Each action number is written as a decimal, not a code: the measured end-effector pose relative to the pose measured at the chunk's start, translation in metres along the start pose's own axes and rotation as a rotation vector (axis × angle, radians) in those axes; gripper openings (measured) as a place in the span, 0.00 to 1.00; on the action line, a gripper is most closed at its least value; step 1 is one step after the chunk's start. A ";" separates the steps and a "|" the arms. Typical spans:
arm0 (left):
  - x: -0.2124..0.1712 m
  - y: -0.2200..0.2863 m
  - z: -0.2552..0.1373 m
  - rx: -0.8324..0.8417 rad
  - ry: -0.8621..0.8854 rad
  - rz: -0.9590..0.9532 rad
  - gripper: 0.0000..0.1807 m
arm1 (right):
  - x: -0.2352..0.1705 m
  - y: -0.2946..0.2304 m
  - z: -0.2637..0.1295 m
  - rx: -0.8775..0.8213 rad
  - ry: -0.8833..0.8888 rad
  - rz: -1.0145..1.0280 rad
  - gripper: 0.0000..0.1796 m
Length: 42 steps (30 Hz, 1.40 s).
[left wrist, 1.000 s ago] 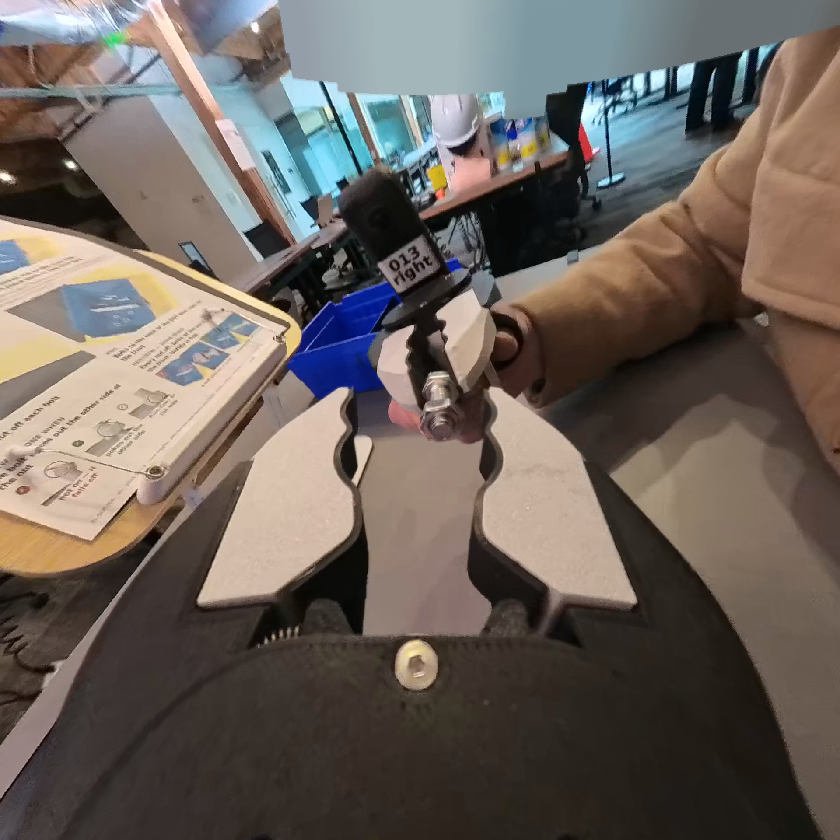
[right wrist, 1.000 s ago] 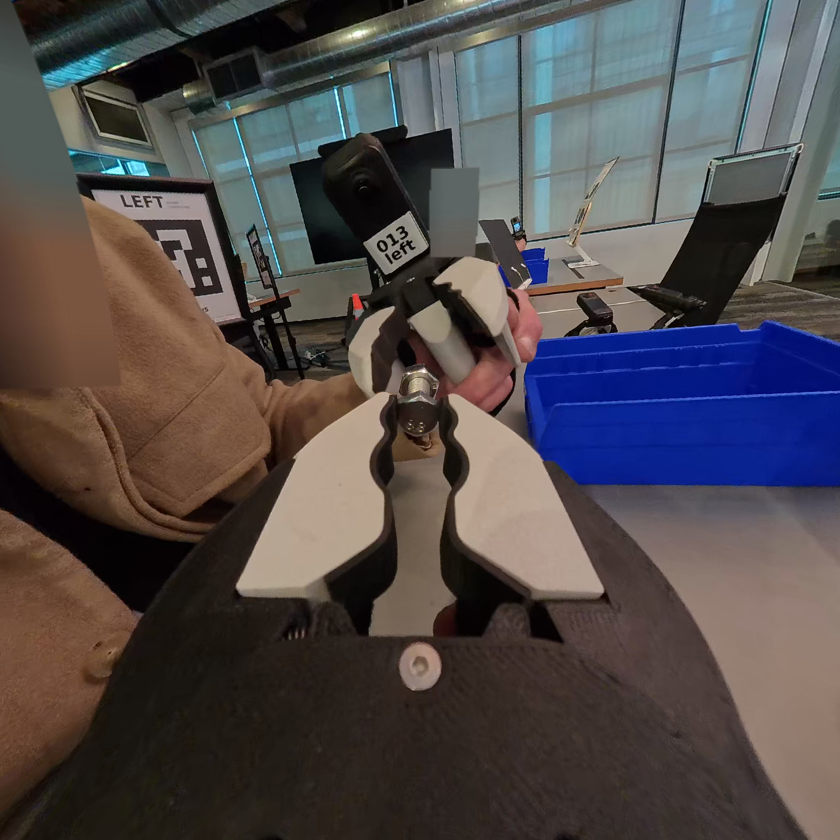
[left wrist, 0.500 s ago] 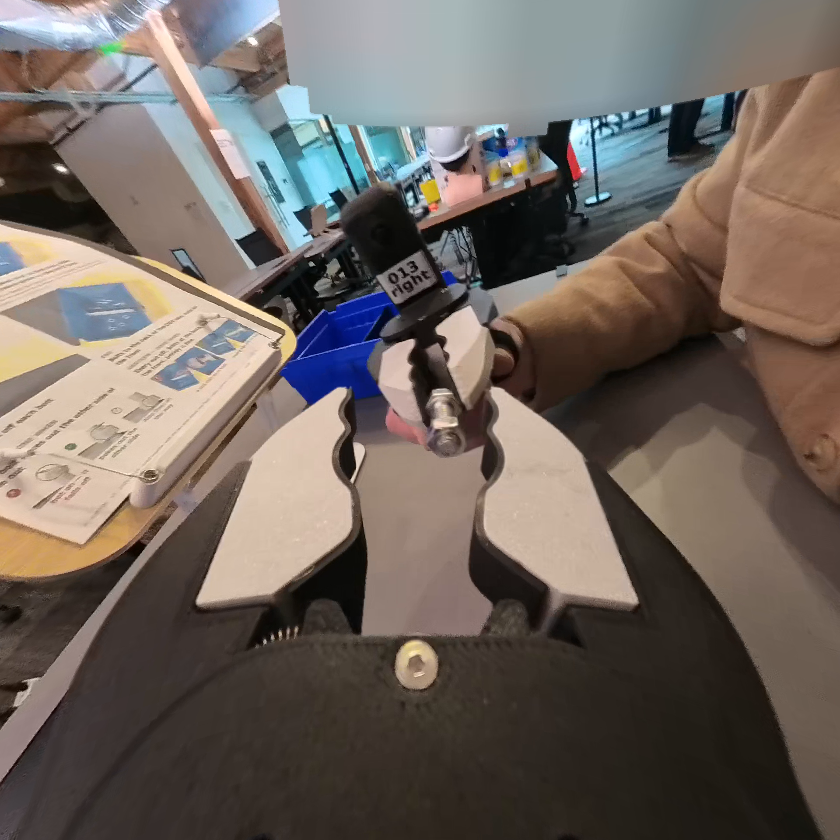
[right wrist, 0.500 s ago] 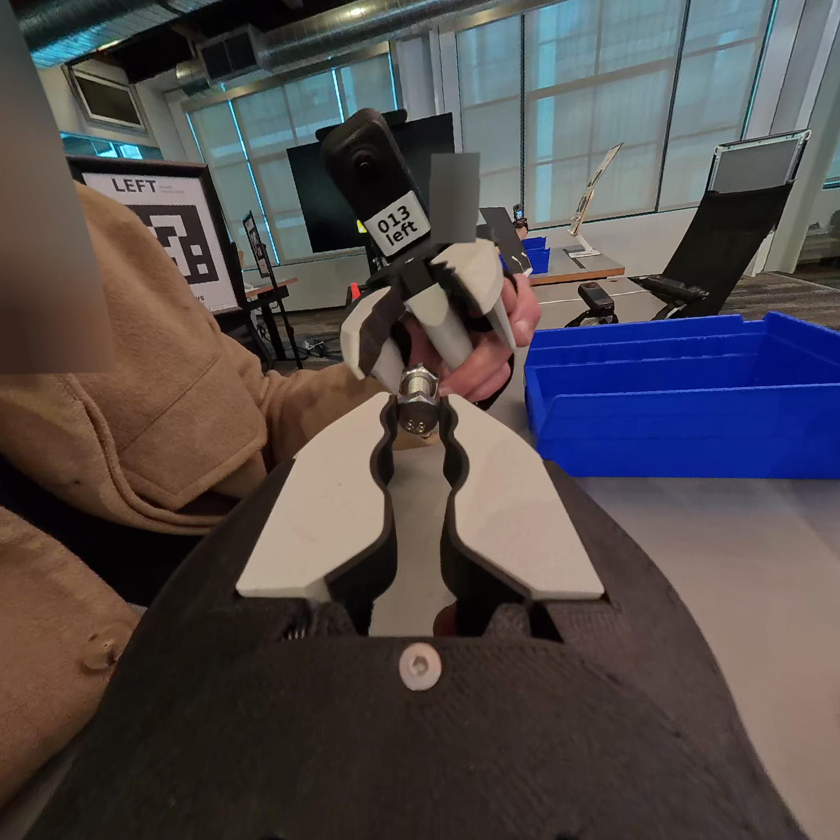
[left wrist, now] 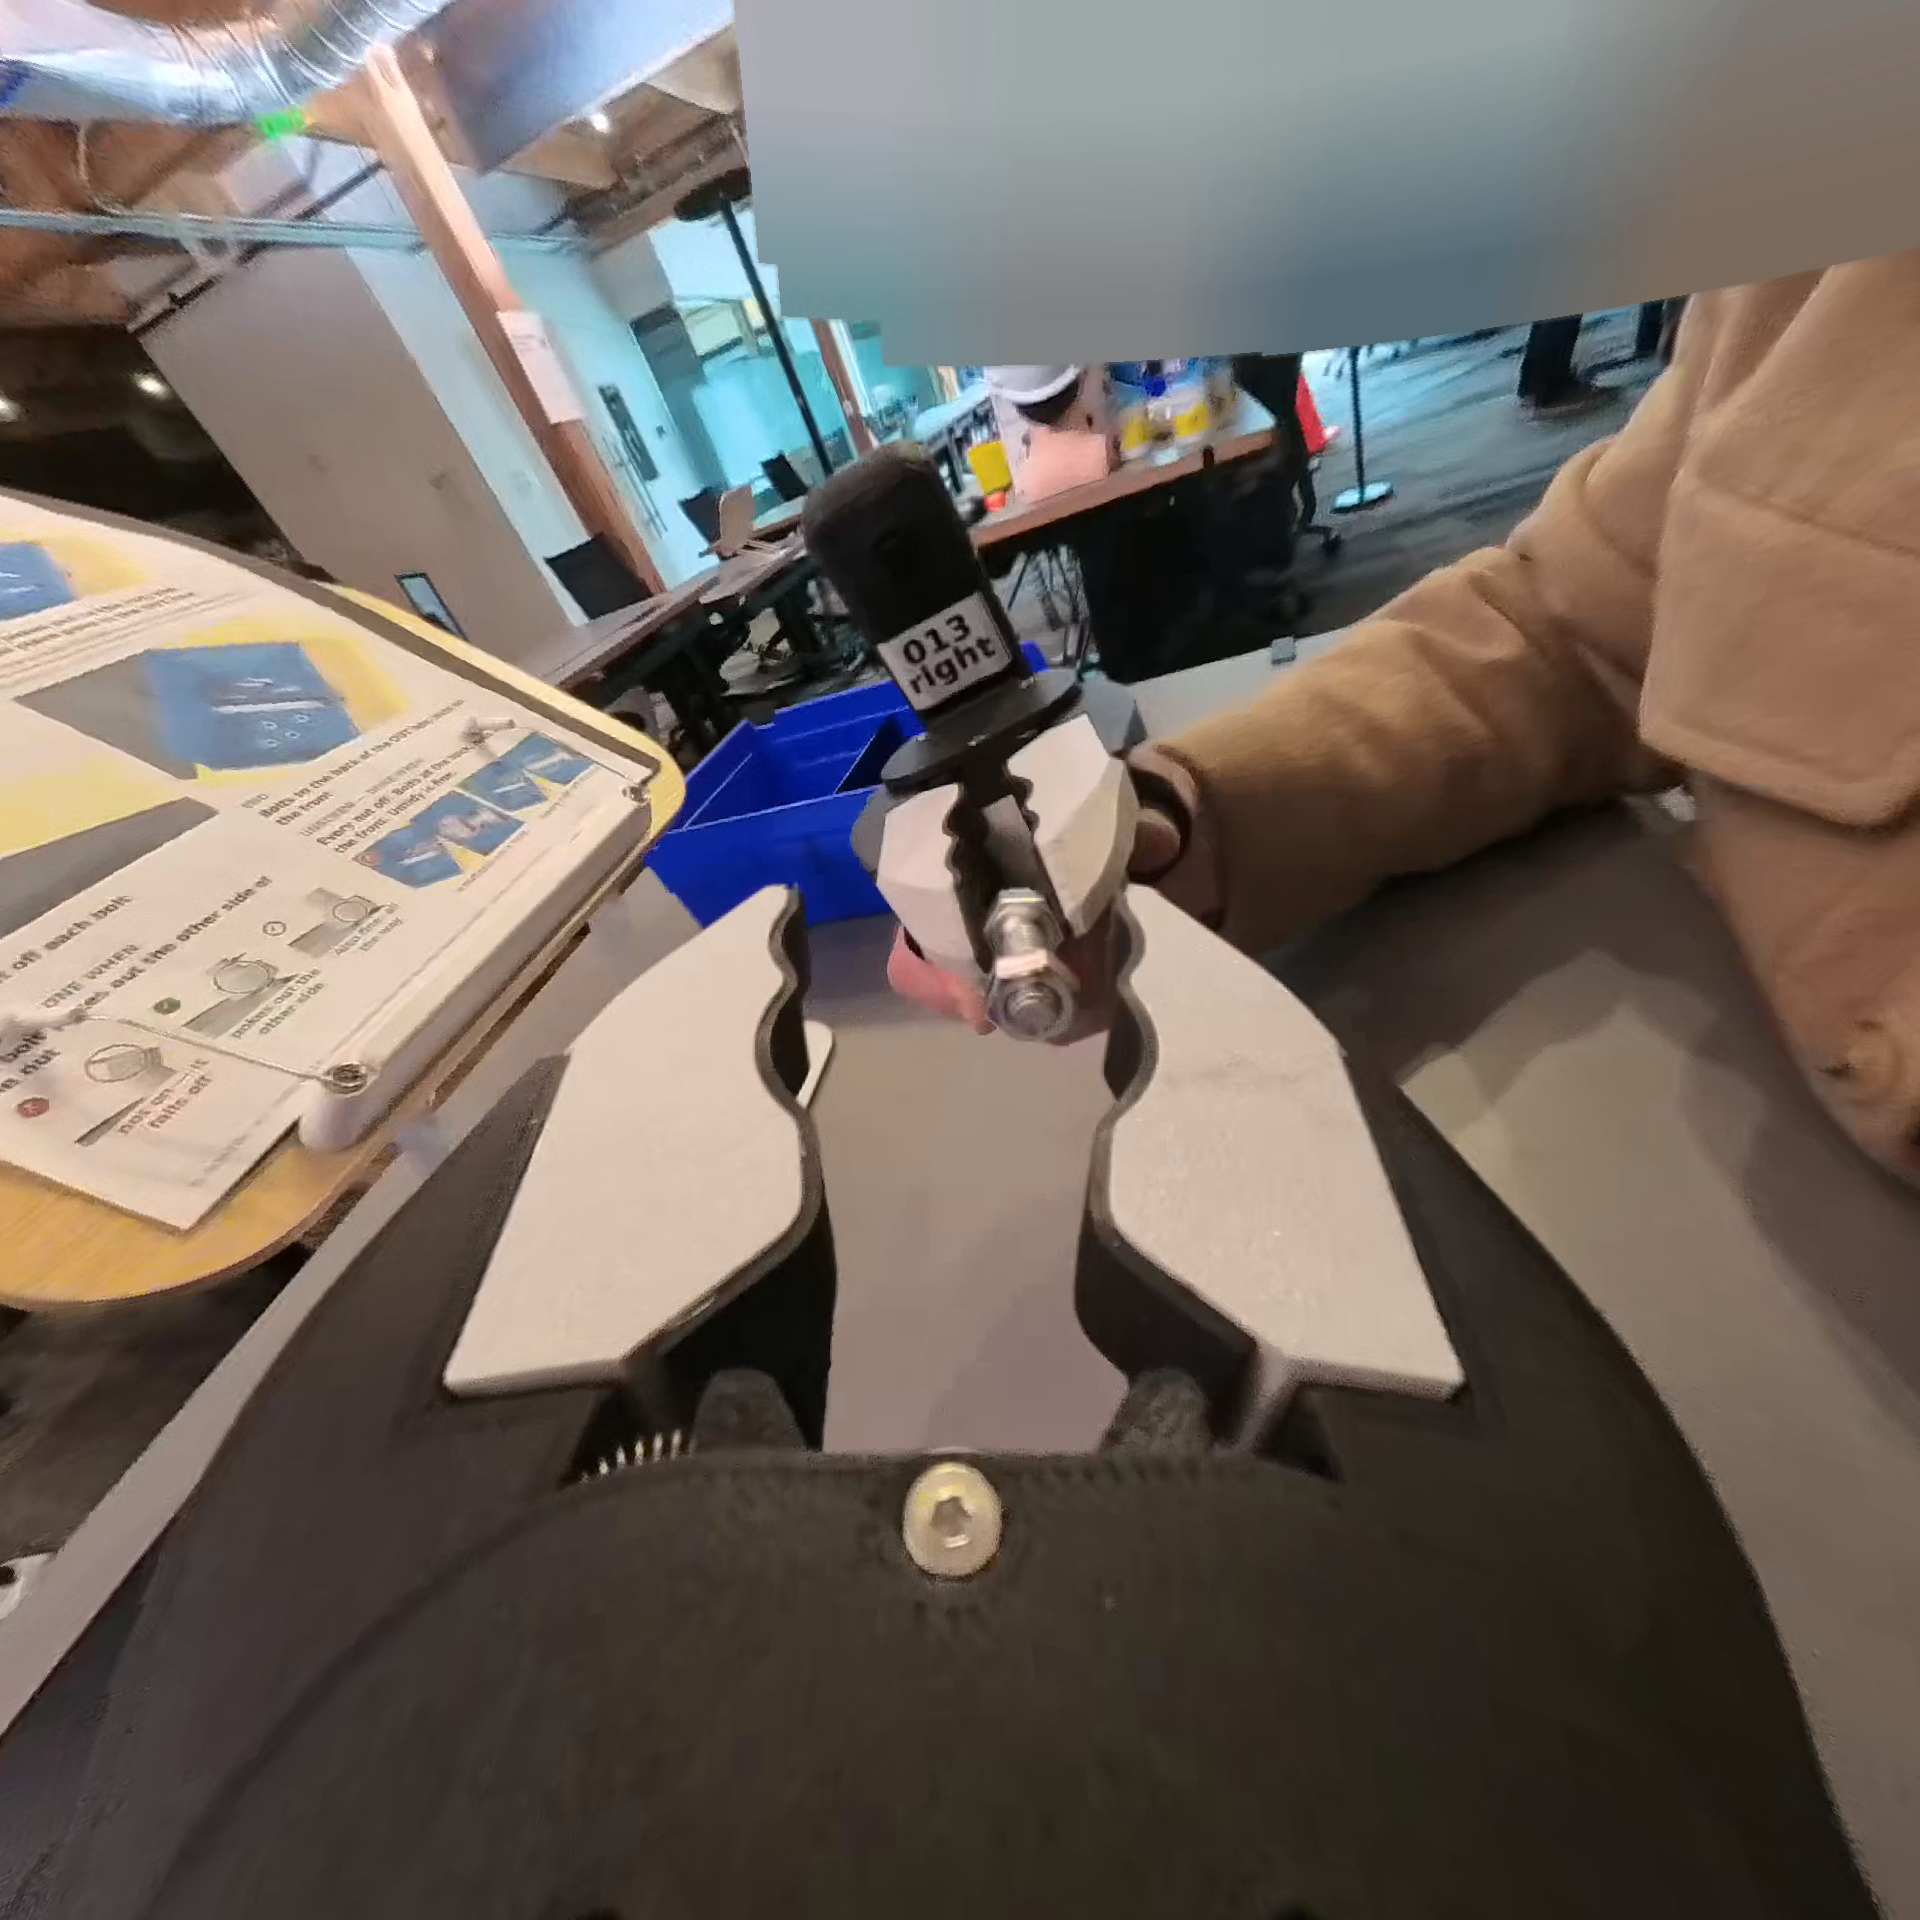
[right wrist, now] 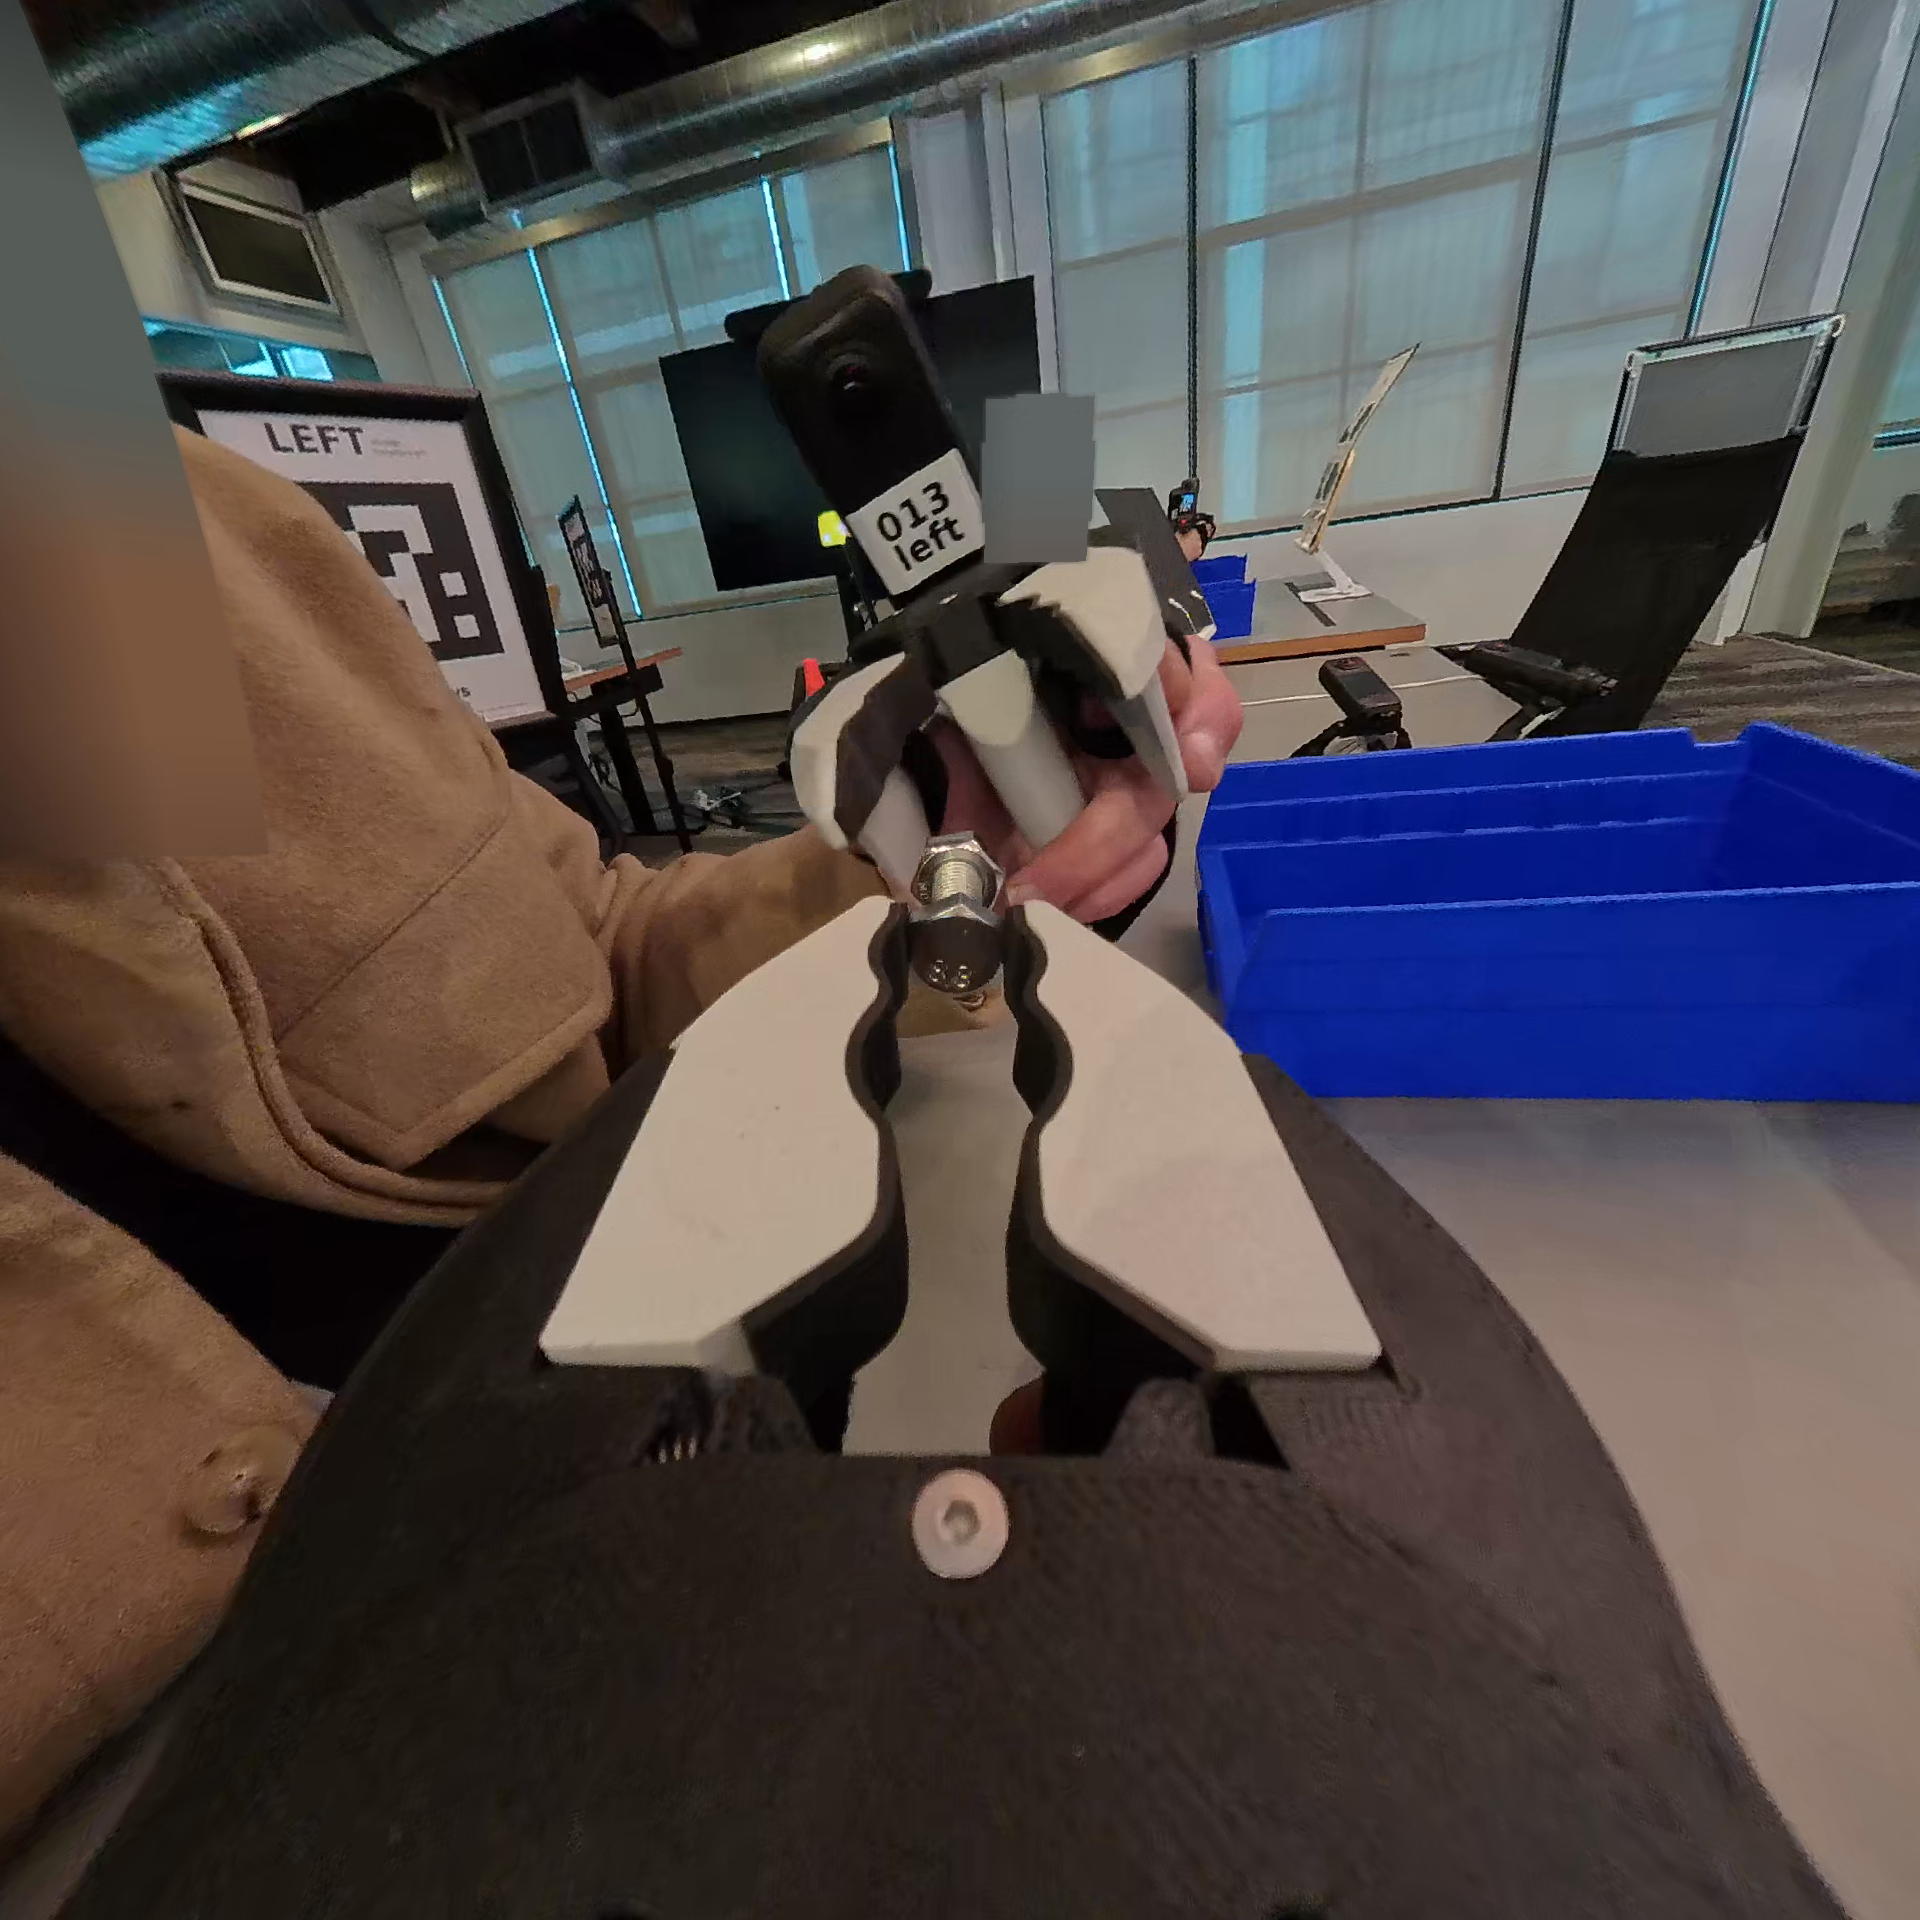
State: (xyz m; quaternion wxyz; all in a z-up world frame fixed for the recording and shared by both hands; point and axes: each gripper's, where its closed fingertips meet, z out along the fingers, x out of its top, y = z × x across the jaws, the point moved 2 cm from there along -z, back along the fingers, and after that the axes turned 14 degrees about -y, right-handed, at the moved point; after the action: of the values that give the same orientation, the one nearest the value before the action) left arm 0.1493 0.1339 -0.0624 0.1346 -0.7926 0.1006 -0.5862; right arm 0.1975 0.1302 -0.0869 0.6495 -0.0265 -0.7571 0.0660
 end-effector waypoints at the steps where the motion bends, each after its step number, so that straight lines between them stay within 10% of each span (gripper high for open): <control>1: -0.002 0.000 0.003 0.016 -0.027 0.018 0.30 | 0.000 0.001 -0.001 -0.001 0.004 0.003 0.10; 42: -0.014 0.001 0.010 0.022 -0.114 0.049 0.34 | -0.003 0.002 0.000 -0.026 -0.020 -0.011 0.10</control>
State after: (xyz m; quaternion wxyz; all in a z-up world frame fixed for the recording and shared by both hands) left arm 0.1551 0.1381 -0.0785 0.1631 -0.8205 0.1058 -0.5376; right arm 0.1979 0.1322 -0.0898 0.6418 -0.0301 -0.7645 0.0525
